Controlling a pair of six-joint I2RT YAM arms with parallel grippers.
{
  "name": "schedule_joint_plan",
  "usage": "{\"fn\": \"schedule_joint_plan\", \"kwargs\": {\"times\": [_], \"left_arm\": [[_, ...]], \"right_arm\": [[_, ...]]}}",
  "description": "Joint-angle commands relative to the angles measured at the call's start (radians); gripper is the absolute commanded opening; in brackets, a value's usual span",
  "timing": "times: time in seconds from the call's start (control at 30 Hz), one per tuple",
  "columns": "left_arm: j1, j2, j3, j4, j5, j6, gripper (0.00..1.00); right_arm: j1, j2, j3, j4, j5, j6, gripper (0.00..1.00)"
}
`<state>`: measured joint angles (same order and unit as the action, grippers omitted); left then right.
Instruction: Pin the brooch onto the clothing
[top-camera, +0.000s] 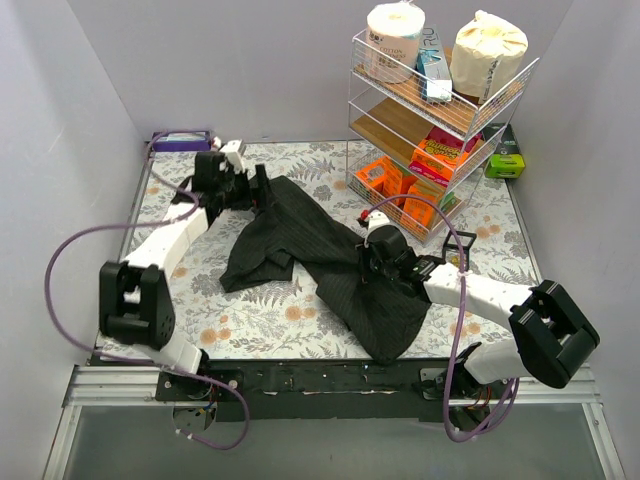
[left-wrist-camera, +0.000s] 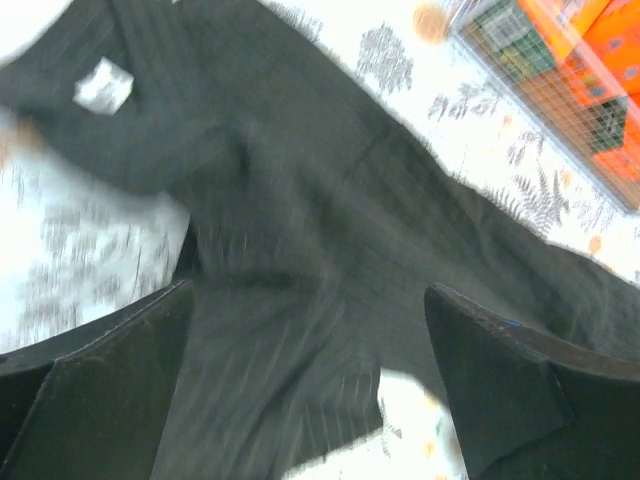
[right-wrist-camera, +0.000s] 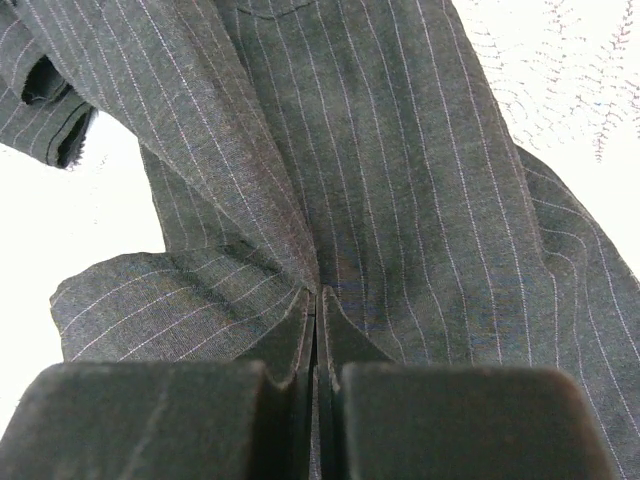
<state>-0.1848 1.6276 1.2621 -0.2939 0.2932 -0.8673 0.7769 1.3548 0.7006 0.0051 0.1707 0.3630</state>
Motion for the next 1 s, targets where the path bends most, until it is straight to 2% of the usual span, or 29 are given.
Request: {"fn": "schedule_joint_plan", "kwargs": {"times": [0.0, 0.03, 0.07, 0.1, 0.2, 0.3, 0.53, 0.63, 0.87, 0.97], "left_arm": [[0.010, -0.271, -0.237, -0.019, -0.086, -0.131, 0.98], [0.010, -0.355, -0.278, -0.051, -0.095, -0.163, 0.98], [0.011, -0.389, -0.359, -0.068, -0.094, -0.189, 0.98], [0.011, -0.429, -0.392, -0.086, -0.104, -0.247, 0.98], [0.015, -0.535, -0.489, -0.134, -0.111, -0.298, 0.98], [0.021, -0.548, -0.521, -0.198, -0.173, -0.335, 0.98], [0.034, -0.494, -0.527, -0.257, -0.177, -0.418, 0.98], [0.045, -0.531, -0.553, -0.269, -0.169, -0.502, 0.98], [0.087, -0.727, -0.711, -0.235, -0.209, -0.715, 0.98], [0.116, -0.770, -0.739, -0.228, -0.235, -0.740, 0.98]], "right_arm": [[-0.030, -0.010, -0.013, 0.030, -0.031, -0.016, 0.01], [-0.036, -0.010, -0.015, 0.039, -0.046, -0.021, 0.01], [-0.048, -0.003, -0.015, 0.045, -0.053, -0.022, 0.01], [-0.053, 0.000, -0.015, 0.050, -0.062, -0.025, 0.01], [-0.067, 0.006, -0.012, 0.061, -0.085, -0.033, 0.01], [-0.071, -0.006, -0.026, 0.093, -0.118, -0.026, 0.01], [-0.073, -0.037, -0.047, 0.107, -0.123, -0.021, 0.01], [-0.074, -0.042, -0.052, 0.113, -0.123, -0.022, 0.01], [-0.079, -0.049, -0.065, 0.128, -0.138, -0.022, 0.01], [-0.080, -0.057, -0.072, 0.128, -0.135, -0.022, 0.01]]}}
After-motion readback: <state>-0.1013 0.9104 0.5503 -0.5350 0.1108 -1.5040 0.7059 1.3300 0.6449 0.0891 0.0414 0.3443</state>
